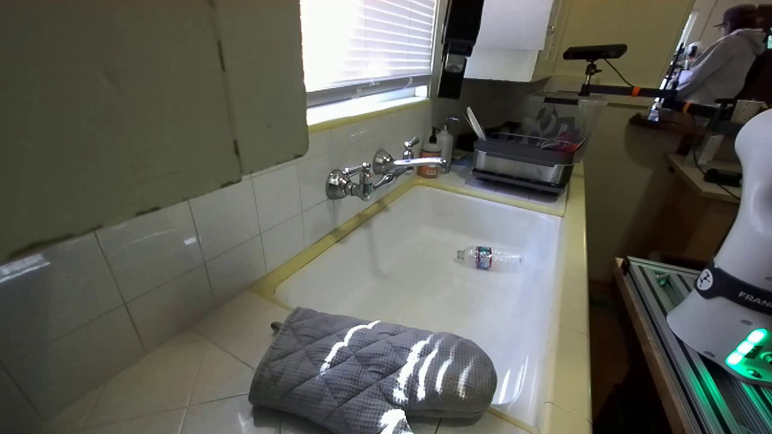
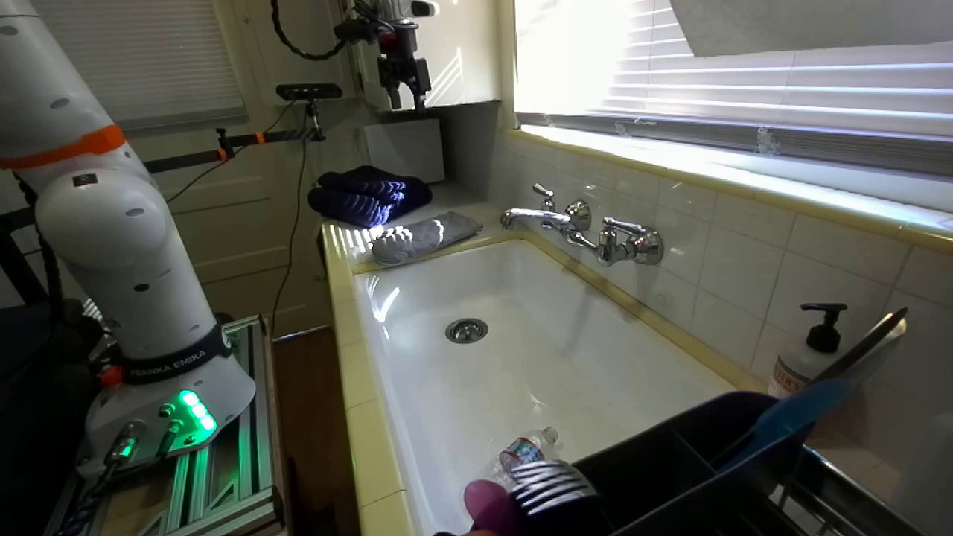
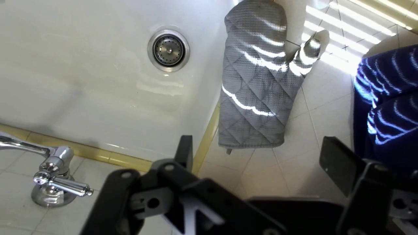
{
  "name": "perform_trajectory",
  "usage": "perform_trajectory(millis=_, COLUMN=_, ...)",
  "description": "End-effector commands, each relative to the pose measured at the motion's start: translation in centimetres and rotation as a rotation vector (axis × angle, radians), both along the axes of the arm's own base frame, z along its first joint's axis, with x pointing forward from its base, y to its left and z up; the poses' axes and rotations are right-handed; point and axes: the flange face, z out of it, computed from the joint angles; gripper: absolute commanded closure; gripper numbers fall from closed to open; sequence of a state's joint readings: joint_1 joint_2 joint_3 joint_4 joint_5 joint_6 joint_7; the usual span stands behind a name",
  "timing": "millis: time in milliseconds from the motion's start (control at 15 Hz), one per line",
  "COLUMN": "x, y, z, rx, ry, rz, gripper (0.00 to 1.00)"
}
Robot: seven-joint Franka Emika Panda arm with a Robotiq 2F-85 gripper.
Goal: Put the grey oven mitts on the counter.
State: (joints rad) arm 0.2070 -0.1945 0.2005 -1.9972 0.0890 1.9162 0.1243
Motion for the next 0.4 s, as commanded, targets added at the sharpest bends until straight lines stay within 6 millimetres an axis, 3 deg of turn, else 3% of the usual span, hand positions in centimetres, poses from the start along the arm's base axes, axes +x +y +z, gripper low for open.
perform_trajectory(millis=0, x=-0.15, y=0.0, z=0.41, rx=0.0, ry=-0.007, rz=0.001, gripper=0.0)
perform_trajectory(millis=333, x=-0.33, y=-0.06, z=0.46, rx=-0.002, ry=-0.008, rz=0.001, gripper=0.0)
